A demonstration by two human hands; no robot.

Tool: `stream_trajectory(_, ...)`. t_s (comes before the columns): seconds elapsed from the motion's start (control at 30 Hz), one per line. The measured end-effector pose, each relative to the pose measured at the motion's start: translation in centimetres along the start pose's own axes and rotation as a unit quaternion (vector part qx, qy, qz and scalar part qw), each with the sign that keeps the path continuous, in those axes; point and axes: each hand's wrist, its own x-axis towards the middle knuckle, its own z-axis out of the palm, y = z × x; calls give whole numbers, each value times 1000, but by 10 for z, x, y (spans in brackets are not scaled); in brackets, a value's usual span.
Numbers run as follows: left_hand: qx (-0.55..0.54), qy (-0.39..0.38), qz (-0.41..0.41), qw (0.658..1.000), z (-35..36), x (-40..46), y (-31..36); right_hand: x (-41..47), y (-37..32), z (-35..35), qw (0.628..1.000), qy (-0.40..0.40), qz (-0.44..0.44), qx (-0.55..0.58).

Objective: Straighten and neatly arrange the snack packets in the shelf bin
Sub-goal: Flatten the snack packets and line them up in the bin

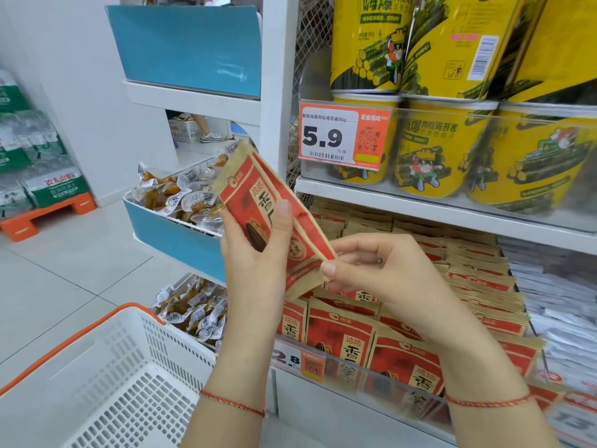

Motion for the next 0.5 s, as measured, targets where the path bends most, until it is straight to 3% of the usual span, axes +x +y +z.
stream_trajectory(0.17,-176,-30,-15,984,-3,-2,12,2,4,-11,993,76,33,81)
stream_trajectory(0.33,-256,-155,-30,954,-3,-7,12,2,7,-14,969,-7,128,213)
stream_trajectory(0.43,-245,-171,-15,954,-3,-8,12,0,6,-13,977,-47,142,152)
stream_trajectory(0.5,-193,-172,-11,966,-6,-6,12,0,6,-14,992,-4,113,56)
